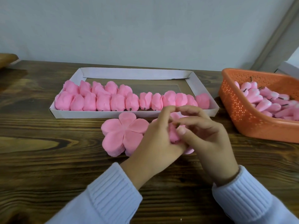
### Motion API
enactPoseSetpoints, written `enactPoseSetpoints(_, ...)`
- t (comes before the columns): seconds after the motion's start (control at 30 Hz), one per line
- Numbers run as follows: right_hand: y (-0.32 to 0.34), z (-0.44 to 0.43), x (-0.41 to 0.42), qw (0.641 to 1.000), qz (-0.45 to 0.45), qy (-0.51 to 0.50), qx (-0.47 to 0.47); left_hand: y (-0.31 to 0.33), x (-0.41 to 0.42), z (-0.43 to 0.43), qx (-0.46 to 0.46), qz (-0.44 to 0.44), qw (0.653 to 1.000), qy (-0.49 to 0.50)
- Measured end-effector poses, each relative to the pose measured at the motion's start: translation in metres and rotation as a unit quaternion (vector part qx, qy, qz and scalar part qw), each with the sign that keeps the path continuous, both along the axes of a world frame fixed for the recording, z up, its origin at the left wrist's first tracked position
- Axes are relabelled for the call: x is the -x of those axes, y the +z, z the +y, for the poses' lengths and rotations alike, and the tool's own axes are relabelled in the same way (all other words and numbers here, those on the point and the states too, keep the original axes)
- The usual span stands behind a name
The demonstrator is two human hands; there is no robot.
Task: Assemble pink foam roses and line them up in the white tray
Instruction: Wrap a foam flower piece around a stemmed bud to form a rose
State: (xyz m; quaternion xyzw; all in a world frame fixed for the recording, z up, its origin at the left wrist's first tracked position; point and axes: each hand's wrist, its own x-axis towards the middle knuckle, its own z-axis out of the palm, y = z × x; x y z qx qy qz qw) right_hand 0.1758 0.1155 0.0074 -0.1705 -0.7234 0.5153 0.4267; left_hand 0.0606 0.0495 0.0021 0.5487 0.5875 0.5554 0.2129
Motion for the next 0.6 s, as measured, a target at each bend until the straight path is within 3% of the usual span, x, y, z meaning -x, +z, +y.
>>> enactPoseSetpoints(0.23, 0.0031, 0.0067, -0.0033, 0.996, 0.073, -0.047, -0.012, 0.0016, -0.0030, -0.0038, -0.016, 0.049, 0.998, -0.036)
enactPoseSetpoints(0.4, 0.0014, 0.0054, -0.0011, 0.998, 0.018, -0.015, -0.054, 0.0044, -0.0024, -0.0037, -0.087, 0.066, 0.993, -0.036)
enactPoseSetpoints(0.6, 0.0005, 0.0008, -0.0004, 0.997, 0.030, 0.052, 0.049, 0.0011, -0.0032, -0.0040, -0.065, 0.000, 0.995, -0.069)
